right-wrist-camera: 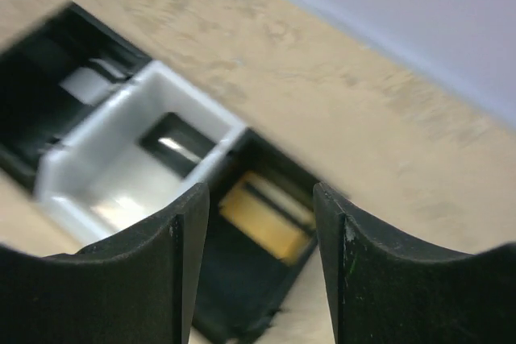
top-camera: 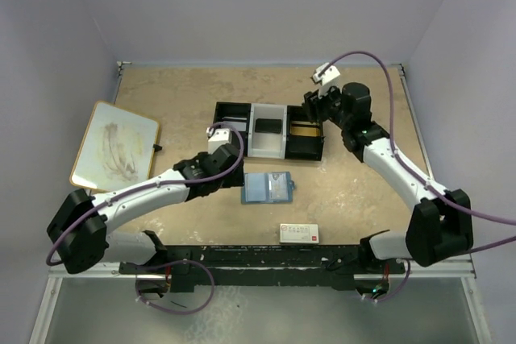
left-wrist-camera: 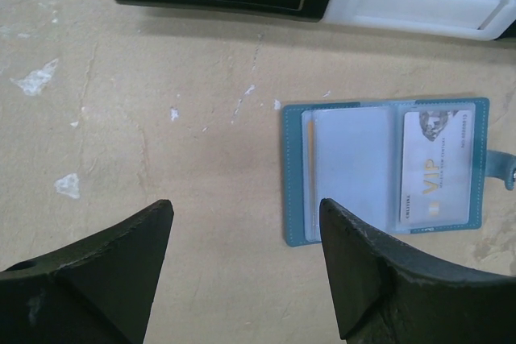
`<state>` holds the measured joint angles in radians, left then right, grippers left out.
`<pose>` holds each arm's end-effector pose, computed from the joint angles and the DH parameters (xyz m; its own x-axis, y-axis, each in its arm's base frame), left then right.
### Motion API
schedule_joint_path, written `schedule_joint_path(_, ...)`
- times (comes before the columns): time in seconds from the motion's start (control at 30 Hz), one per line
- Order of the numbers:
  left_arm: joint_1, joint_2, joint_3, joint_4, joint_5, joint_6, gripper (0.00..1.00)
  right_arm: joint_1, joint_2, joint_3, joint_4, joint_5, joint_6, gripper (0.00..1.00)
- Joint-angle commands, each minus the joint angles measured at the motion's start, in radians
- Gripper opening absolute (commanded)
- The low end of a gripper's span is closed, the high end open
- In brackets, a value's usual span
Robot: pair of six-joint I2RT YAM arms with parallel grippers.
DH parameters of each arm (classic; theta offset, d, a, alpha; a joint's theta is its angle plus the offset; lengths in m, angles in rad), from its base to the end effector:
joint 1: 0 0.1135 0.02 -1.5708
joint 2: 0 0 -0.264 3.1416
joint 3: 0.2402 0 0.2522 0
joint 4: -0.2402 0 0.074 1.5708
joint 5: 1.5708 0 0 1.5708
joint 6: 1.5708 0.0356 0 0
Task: Take the credit cards out of the card holder
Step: Place the credit card in the storage box.
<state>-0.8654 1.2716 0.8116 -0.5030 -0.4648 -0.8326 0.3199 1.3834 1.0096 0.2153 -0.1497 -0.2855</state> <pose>0.1734 -0.1790 0.2239 -0.7388 -0.1522 -0.6565 -0.0473 0.9835 -0.1748 0.3103 0.1084 0.3220 -0.0168 -0.2989 -0.9541 -0.4747 0.8422 -0.2555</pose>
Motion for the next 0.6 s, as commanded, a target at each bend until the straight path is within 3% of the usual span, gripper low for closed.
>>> schedule_joint_path(0.0, 0.014, 0.054, 0.071, 0.127, 0.082, 0.075, 0.71, -0.002, -0.012, -0.066, -0.183, -0.123, 0.645, 0.57)
schedule_joint_path(0.07, 0.020, 0.083, 0.078, 0.172, 0.117, 0.103, 0.71, 0.007, -0.019, -0.146, -0.170, -0.173, 0.782, 0.57)
schedule_joint_path(0.2, 0.040, 0.157, 0.119, 0.216, 0.176, 0.156, 0.72, 0.048, -0.094, -0.405, 0.041, -0.281, 0.991, 0.57)
schedule_joint_path(0.57, 0.068, 0.322, 0.216, 0.279, 0.315, 0.325, 0.72, 0.155, -0.087, -0.457, -0.128, -0.095, 1.050, 0.58)
